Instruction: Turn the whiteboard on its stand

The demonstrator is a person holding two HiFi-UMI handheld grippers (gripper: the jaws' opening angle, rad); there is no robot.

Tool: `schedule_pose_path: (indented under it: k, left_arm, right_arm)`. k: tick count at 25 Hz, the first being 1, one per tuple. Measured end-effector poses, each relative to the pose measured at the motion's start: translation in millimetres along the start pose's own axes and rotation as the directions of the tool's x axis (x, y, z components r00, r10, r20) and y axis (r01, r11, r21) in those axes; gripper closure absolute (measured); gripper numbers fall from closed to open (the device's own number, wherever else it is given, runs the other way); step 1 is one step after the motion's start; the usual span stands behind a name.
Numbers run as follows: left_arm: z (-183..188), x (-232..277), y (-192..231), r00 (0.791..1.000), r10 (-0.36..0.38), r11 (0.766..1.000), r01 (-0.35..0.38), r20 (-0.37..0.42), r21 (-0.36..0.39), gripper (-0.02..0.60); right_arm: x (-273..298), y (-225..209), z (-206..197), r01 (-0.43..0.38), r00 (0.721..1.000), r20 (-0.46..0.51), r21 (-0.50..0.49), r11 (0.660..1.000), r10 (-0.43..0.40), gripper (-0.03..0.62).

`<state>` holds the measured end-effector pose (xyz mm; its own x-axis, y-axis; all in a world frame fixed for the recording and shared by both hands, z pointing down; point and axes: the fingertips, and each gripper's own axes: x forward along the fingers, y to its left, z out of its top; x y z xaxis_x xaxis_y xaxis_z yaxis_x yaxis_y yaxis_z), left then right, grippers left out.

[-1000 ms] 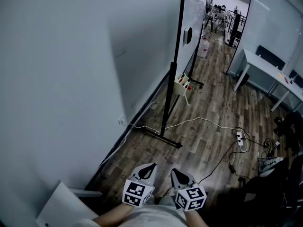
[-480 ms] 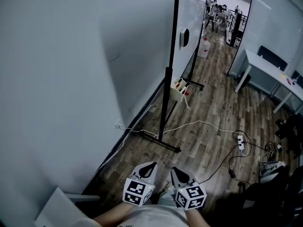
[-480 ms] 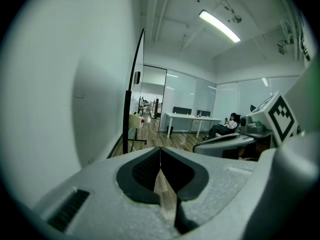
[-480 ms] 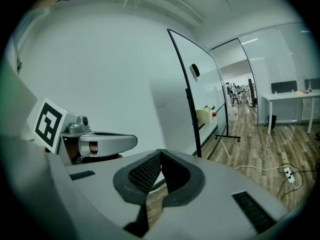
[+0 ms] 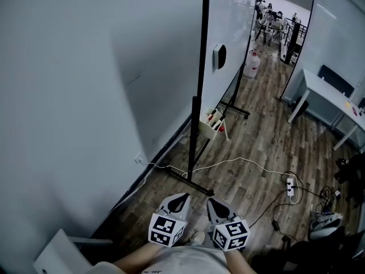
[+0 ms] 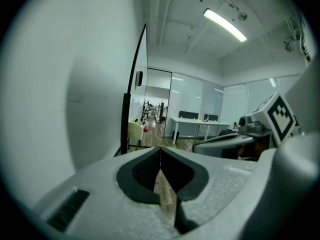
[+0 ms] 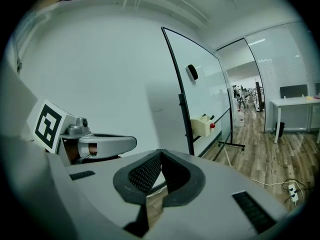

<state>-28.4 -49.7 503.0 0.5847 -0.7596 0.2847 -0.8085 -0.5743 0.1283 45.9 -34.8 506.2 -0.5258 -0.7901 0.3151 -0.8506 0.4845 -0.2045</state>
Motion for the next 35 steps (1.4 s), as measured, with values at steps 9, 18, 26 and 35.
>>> schedule_pose_path:
  k: [9, 18, 26, 35]
  left_arm:
    - [12.6, 39.5, -0.5, 0.998, 0.056, 0.998, -0.055, 0.027, -0.018, 0.571]
    - [18.6, 55.0, 14.8, 0.998, 0.056, 0.998, -0.056, 0.003, -0.01, 0.571]
    - [39.9, 71.9, 41.8, 1.0, 0.027, 0.999, -0.027, 0.002, 0.036, 0.571]
    - [52.5, 99.7, 74.2, 0.999, 0.039, 0.999, -0.038, -0.002, 0.028, 0.569]
  right_arm:
    - [12.8, -47.7, 14.2, -0.04, 0.999, 0.001, -0.021, 0.999, 0.04, 0.588]
    - [28.1, -64.1, 24.5, -0.027, 1.0, 0.016, 0.008, 1.0, 0.027, 0.588]
    - [42.7, -75.6, 43.2, 0.037, 0.998, 0.042, 0.033, 0.999, -0.038, 0.588]
    - [62.3, -92.1, 51.0, 0.074, 0.996, 0.041, 0.043, 0.996, -0.076, 0.588]
